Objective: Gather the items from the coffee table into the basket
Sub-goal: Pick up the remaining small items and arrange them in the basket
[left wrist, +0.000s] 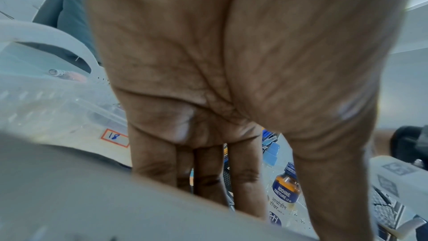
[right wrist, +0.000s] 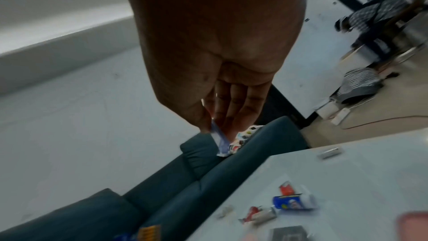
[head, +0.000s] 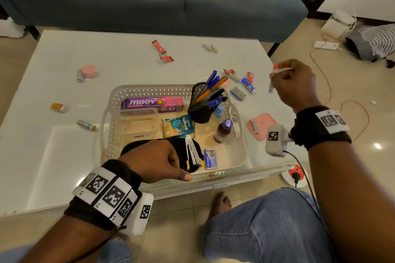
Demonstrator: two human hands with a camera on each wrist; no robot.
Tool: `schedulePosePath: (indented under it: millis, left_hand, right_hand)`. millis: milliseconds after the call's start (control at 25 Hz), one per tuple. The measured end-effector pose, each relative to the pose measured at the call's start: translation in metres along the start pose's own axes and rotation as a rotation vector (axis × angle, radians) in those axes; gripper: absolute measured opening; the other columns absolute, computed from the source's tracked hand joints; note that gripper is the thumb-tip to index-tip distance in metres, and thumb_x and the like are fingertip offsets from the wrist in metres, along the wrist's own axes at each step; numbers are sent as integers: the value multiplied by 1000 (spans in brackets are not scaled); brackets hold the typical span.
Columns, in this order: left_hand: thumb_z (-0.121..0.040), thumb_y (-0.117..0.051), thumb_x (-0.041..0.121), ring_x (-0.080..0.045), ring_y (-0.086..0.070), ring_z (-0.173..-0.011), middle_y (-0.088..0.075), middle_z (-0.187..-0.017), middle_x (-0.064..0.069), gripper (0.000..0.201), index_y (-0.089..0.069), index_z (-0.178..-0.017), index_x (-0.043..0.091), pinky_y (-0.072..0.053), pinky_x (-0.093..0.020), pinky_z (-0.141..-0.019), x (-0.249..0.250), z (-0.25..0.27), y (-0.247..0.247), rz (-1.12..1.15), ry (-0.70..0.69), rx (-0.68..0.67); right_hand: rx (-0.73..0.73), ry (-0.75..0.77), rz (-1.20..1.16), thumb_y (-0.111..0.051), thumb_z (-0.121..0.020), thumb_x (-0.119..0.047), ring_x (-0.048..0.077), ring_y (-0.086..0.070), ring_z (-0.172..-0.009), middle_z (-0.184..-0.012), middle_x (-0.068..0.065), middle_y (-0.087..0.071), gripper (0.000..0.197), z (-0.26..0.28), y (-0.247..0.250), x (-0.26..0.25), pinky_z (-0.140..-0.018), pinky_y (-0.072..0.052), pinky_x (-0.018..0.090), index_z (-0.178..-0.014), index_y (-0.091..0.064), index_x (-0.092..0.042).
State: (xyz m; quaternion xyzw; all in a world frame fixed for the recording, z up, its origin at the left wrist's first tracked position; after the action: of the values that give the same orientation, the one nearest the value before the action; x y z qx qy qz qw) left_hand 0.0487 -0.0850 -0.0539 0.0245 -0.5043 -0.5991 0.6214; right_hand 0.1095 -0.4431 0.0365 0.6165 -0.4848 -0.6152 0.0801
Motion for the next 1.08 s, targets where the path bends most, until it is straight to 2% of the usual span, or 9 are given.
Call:
schedulePosePath:
  millis: [120,240,320,400,520,680,920,1040,1080]
  left_hand:
    - [-75,-77,61,-7,-69,-75,-76,-80,5,42,-78,-75,19,-43,-16,-60,2,1,0,3,-2,-8]
    - [-76,-78,59,-4,-64,-66,-76,-80,4,41,-77,-73,18,-41,-16,-57,4,3,1,3,2,2]
    - [-77,-77,59,0,-60,-63,-76,-78,5,40,-76,-72,19,-38,-15,-55,6,5,2,3,-4,3]
    - [-78,-76,59,0,-59,-61,-75,-77,5,39,-75,-71,21,-36,-14,-55,7,7,3,-2,-15,5]
    - [-79,-76,57,1,-56,-58,-75,-79,3,38,-76,-73,20,-35,-15,-54,6,7,5,-3,-23,14]
    - [-80,-75,58,1,-55,-56,-72,-74,5,37,-74,-70,22,-33,-14,-52,7,6,5,-33,-18,6]
    - [-78,-76,59,1,-56,-58,-70,-70,8,41,-77,-77,18,-35,-14,-53,6,4,4,-27,-6,4]
    - [-77,-76,61,0,-59,-63,-75,-78,4,42,-77,-77,19,-35,-14,-54,5,3,4,-37,-2,7]
    - [-77,-76,61,-1,-62,-67,-75,-80,4,42,-77,-77,19,-36,-14,-55,5,2,3,-39,-2,7]
  right_hand:
    - [-108,216,-127,-69,-93,-19,9,-74,-81,-88,-3,-76,29,37,-14,-73,-76,-60,24,-121,-63,-26]
    - [-221,380,-138,-71,-92,-12,4,-71,-69,-74,-7,-72,18,67,-50,-120,-70,-58,17,-108,-64,-15]
    - [-243,449,-49,-73,-89,-12,9,-67,-68,-75,-4,-69,13,72,-73,-132,-70,-59,25,-98,-64,-11]
    - [-253,436,62,-74,-88,-14,18,-63,-72,-80,1,-68,10,67,-92,-133,-73,-58,36,-91,-64,-12]
    - [-293,376,203,-71,-85,-15,20,-64,-77,-82,0,-68,5,51,-105,-130,-75,-59,43,-86,-66,-15]
    - [-350,320,324,-77,-86,-19,17,-69,-85,-87,-4,-70,7,31,-93,-126,-80,-60,36,-83,-72,-23]
    - [-543,392,469,-75,-84,-10,20,-73,-85,-89,5,-78,10,43,-115,-130,-71,-54,26,-91,-82,-10]
    - [-547,401,385,-74,-86,-12,19,-72,-84,-91,5,-78,12,48,-120,-124,-75,-58,28,-94,-82,-9]
    - [-532,397,312,-75,-87,-16,15,-71,-81,-90,3,-77,11,48,-116,-121,-73,-58,23,-94,-81,-10]
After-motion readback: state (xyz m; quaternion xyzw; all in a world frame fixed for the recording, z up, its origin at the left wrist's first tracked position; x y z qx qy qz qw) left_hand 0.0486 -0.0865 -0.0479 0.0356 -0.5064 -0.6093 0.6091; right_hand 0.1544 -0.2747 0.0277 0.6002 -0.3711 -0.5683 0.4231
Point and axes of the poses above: each hand's wrist, its own z-axis away from the middle knuckle, its own y-axis out of the back of the hand, x = y × z, the point moved 5 cm from there along -z, towards the middle knuckle
